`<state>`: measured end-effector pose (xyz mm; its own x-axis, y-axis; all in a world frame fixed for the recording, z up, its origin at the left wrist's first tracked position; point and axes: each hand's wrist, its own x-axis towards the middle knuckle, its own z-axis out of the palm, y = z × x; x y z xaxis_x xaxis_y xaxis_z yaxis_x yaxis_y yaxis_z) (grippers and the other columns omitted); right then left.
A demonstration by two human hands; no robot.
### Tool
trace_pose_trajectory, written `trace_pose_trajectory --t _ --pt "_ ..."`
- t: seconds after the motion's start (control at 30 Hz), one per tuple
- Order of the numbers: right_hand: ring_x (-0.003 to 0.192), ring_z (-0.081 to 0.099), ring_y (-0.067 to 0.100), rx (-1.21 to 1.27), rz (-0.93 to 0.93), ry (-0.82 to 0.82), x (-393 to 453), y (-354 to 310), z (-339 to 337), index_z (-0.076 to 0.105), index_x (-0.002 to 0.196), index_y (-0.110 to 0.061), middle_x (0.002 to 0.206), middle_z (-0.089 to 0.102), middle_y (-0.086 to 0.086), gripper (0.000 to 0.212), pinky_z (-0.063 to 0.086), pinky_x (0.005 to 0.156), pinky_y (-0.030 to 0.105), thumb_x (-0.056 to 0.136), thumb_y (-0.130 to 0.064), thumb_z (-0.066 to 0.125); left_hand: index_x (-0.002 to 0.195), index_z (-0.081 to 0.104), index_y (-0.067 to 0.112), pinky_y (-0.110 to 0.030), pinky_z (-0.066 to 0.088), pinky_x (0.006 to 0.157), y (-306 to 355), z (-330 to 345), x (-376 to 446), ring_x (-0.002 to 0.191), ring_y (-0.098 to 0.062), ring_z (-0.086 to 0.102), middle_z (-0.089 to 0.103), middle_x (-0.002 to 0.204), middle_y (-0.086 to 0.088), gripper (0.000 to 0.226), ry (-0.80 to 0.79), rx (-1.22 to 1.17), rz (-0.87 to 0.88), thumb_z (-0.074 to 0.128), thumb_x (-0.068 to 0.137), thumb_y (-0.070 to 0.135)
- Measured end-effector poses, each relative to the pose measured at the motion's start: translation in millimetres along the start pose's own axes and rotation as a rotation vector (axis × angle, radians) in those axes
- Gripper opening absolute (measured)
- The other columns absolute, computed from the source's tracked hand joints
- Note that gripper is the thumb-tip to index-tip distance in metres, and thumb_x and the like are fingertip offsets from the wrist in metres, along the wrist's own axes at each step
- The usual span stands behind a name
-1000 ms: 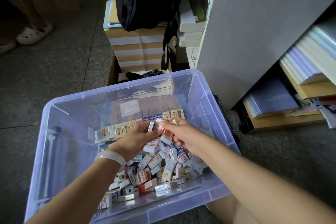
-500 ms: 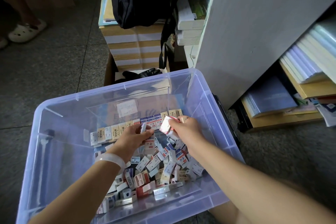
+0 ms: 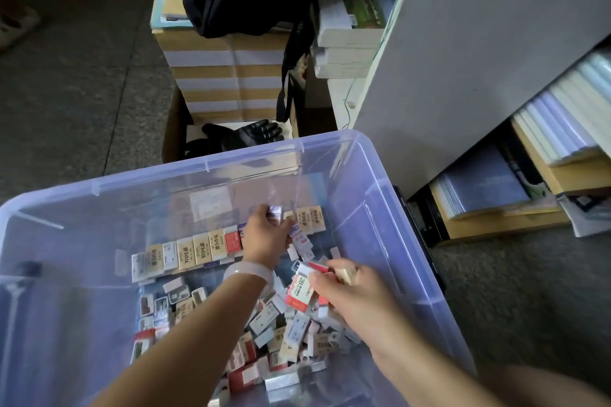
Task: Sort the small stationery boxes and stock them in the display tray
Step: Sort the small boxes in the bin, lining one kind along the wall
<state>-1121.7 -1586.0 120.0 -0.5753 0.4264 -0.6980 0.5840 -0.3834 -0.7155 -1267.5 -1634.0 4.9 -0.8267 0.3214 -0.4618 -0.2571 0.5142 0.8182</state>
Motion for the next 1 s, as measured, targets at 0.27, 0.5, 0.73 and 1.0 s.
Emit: trace_pose_trajectory --t 0.27,0.5,0.73,1.0 --pt "0.061 0.065 0.006 0.045 -0.012 -0.035 1.3 3.6 0.5 0.07 0.094 -0.01 0.076 0.071 0.005 0.011 0.049 0.049 0.02 0.085 -0.01 0.064 0.128 0.04 -0.019 -0.006 0.045 0.044 -12.0 28.0 -1.0 0.04 0.005 0.056 0.06 0.104 -0.031 0.041 0.001 -0.422 -0.285 0.053 0.093 -0.001" --pt "0.066 0.068 0.009 0.076 -0.027 -0.027 0.5 1.4 -0.7 0.07 0.094 -0.011 0.077 0.073 0.005 0.01 0.049 0.052 0.02 0.085 -0.012 0.065 0.081 0.055 0.005 -0.014 0.046 0.04 -0.4 43.5 -3.7 0.04 -0.006 0.056 0.06 0.067 -0.009 0.011 -0.085 -0.438 -0.401 0.06 0.09 0.002" --pt "0.061 0.066 0.005 0.056 -0.045 -0.012 1.9 0.7 0.8 0.069 0.092 -0.012 0.076 0.072 0.004 0.009 0.047 0.05 0.018 0.085 -0.013 0.065 0.088 0.061 0.004 -0.036 0.057 0.074 -1.6 49.9 -3.5 0.075 -0.026 0.067 0.068 0.075 -0.011 0.006 -0.168 -0.322 -0.298 0.064 0.087 0.009" --pt "0.058 0.063 0.003 0.115 -0.021 -0.041 0.8 0.5 2.2 0.067 0.101 -0.011 0.069 0.068 -0.002 0.016 0.045 0.048 0.015 0.085 -0.011 0.064 0.077 0.058 0.012 -0.015 0.032 0.052 -12.6 16.3 -2.6 0.059 -0.012 0.049 0.055 0.066 0.003 0.011 -0.206 0.449 0.316 0.066 0.085 0.013"
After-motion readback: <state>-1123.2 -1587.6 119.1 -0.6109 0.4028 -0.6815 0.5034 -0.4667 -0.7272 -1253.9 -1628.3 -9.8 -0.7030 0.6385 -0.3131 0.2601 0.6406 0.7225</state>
